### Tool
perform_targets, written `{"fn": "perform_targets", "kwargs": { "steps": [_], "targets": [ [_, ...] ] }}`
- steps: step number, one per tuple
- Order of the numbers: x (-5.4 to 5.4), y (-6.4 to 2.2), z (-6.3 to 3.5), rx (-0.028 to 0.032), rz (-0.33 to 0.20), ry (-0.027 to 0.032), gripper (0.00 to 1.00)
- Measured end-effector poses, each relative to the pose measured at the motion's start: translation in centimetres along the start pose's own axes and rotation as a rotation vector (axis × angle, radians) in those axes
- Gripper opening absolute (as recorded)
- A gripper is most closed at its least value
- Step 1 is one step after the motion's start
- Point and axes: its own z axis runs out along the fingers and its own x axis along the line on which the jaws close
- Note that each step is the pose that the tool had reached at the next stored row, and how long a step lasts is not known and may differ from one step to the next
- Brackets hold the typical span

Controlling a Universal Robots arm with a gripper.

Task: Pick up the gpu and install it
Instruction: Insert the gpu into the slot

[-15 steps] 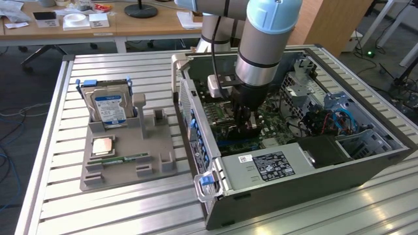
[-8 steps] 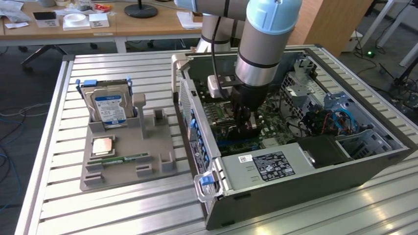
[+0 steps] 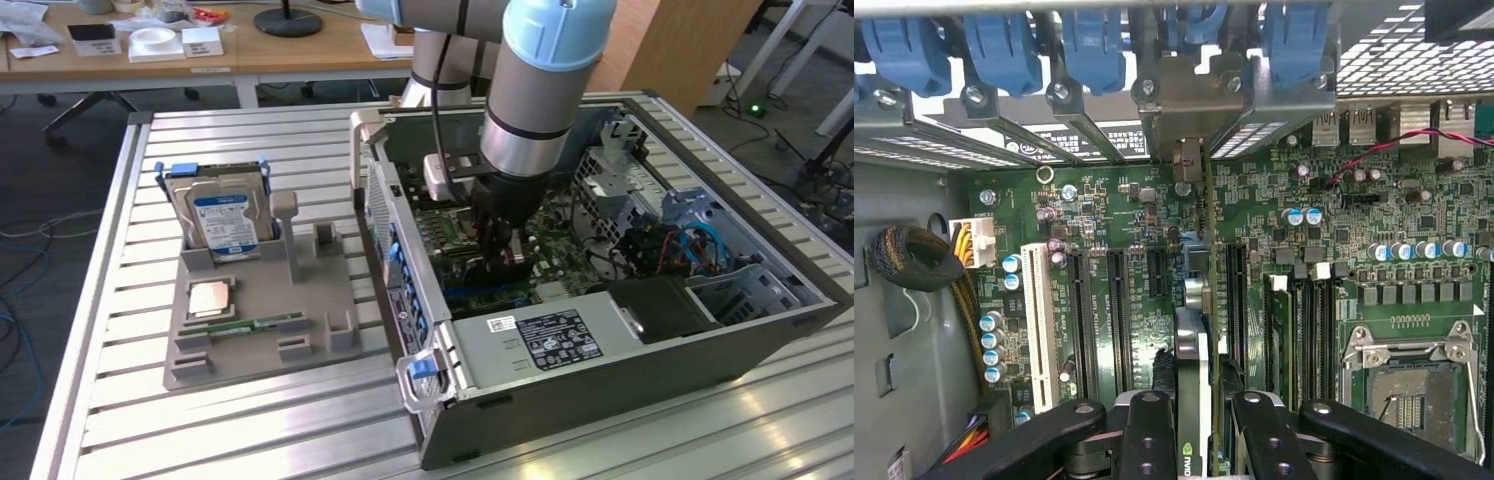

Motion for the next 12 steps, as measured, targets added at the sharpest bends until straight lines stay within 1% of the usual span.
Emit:
{"fn": "perform_targets", "kwargs": {
  "steps": [4, 5, 12],
  "targets": [
    [0.0, 0.01, 0.02, 0.0, 0.0, -0.0001, 0.27],
    [0.0, 0.03, 0.12, 0.0005, 0.0, -0.0012, 0.27],
    [0.01, 0.05, 0.11, 0.0, 0.0, -0.0002, 0.27]
  ]
}}
